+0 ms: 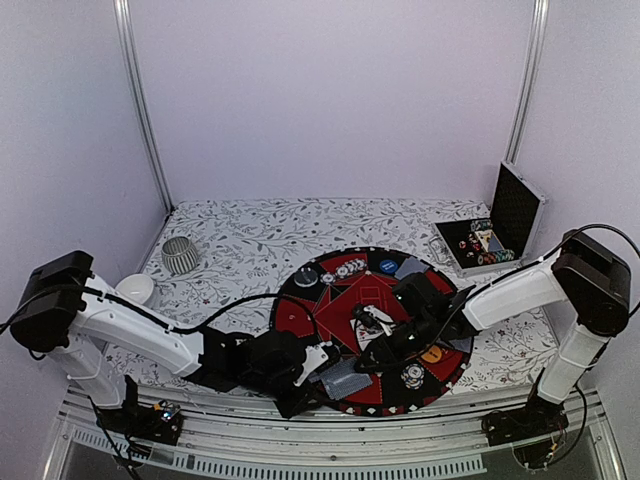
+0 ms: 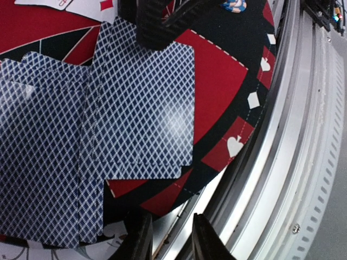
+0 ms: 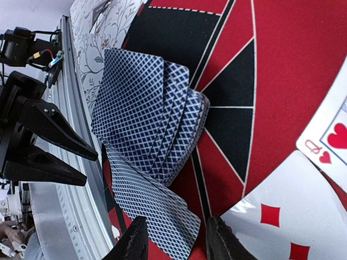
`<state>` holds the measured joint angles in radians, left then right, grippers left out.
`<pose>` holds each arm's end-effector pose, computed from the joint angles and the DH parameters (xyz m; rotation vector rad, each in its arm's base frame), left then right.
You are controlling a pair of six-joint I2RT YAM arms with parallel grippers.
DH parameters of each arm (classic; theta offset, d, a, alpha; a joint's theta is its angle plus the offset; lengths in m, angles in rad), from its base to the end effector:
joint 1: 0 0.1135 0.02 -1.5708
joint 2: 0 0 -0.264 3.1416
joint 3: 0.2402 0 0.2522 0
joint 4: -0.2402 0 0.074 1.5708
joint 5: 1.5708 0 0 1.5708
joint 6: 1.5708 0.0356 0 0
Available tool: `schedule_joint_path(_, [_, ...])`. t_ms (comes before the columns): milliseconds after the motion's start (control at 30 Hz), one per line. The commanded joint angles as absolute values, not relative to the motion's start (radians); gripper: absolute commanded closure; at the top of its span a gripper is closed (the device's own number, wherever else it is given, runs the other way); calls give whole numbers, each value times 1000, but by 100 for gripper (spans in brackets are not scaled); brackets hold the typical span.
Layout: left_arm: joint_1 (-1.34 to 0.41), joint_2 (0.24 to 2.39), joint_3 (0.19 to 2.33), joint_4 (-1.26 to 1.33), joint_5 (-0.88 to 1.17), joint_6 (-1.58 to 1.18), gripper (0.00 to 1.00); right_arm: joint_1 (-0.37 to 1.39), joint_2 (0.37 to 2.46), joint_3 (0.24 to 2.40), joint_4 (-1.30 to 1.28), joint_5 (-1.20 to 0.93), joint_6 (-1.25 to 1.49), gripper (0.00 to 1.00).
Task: Distribute texas hold em gaming equipment
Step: Pick up the poker card from the face-down deck piles.
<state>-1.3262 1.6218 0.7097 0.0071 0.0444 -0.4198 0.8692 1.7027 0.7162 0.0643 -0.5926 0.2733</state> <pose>0.0708 -0.2900 0.1340 1.1786 2.3736 -0.7399 0.1800 0.2438 0.1215 -1.0455 2.4714 1.1707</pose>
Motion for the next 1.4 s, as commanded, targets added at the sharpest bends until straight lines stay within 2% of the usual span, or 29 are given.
schedule_joint_path(0, [-1324,1632,731,10,36,-413,72,868,1739,754,100,-682,255,69])
schedule_joint_path(133, [-1302,1652,735,13,54,-422,72,867,1734,756,103,-698,254,79])
schedule_joint_path(233, [-1299,1656,742,8,59,-415,73,868,1731,757,110,-734,258,95])
schedule_joint_path(300, [-1298,1654,742,6,62,-413,73,868,1726,753,112,-748,262,97])
schedule_joint_path(600, [-1298,1592,705,6,63,-405,73,868,1643,722,105,-738,271,98])
schedule_joint_path(733, [-1292,1596,689,47,66,-408,69,867,1682,721,139,-762,285,98])
schedule_joint_path(933, [-1273,1633,705,43,93,-414,70,871,1722,717,176,-776,319,98])
schedule_joint_path(1067, [-1269,1636,699,52,101,-412,70,873,1721,704,248,-858,342,97])
schedule_joint_path(1367, [-1267,1643,700,58,103,-410,70,911,1786,717,324,-897,399,89])
